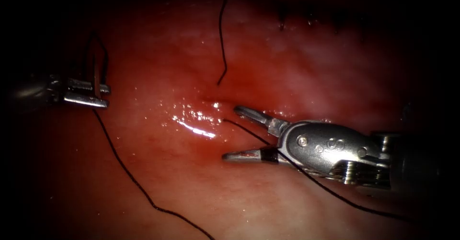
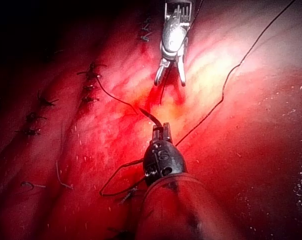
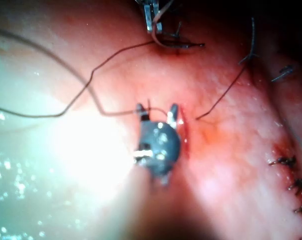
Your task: Wound Closure
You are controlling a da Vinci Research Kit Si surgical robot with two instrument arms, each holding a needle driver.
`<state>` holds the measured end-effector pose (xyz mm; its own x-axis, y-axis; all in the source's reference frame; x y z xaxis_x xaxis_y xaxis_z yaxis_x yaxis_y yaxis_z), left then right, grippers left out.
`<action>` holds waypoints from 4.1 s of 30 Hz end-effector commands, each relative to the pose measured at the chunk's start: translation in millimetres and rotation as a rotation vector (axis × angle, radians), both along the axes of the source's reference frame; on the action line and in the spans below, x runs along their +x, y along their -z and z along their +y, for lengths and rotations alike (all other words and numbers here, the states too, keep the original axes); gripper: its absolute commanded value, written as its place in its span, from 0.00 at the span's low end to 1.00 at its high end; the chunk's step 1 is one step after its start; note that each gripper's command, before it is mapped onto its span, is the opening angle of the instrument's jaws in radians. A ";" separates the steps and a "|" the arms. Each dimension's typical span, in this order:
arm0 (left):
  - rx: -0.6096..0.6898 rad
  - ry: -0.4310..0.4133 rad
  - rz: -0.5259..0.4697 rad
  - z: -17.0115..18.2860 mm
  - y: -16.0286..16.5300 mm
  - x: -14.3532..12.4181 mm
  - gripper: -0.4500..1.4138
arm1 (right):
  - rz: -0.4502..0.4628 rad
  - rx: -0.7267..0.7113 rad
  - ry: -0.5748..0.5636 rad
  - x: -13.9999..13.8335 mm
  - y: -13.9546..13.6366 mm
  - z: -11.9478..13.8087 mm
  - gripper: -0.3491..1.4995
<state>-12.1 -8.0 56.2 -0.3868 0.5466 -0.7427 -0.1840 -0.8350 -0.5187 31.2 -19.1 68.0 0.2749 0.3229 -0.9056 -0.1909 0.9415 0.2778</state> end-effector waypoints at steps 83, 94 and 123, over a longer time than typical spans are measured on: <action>-0.001 -0.010 -0.003 -0.4 -0.8 -1.1 0.00 | -0.238 0.323 -0.144 -6.1 0.2 8.4 0.83; 0.005 -0.024 0.019 -0.5 -0.6 -1.1 0.00 | -0.169 0.341 -0.103 4.1 -3.1 8.7 0.83; 0.005 -0.023 0.019 -0.5 -0.7 -1.2 0.00 | -0.207 0.199 -0.264 1.3 -0.1 11.2 0.00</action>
<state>-12.6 -8.3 56.3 -0.4146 0.5408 -0.7319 -0.1754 -0.8367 -0.5188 32.0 -7.9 67.7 0.3275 0.5702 -0.7533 -0.4912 0.7839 0.3798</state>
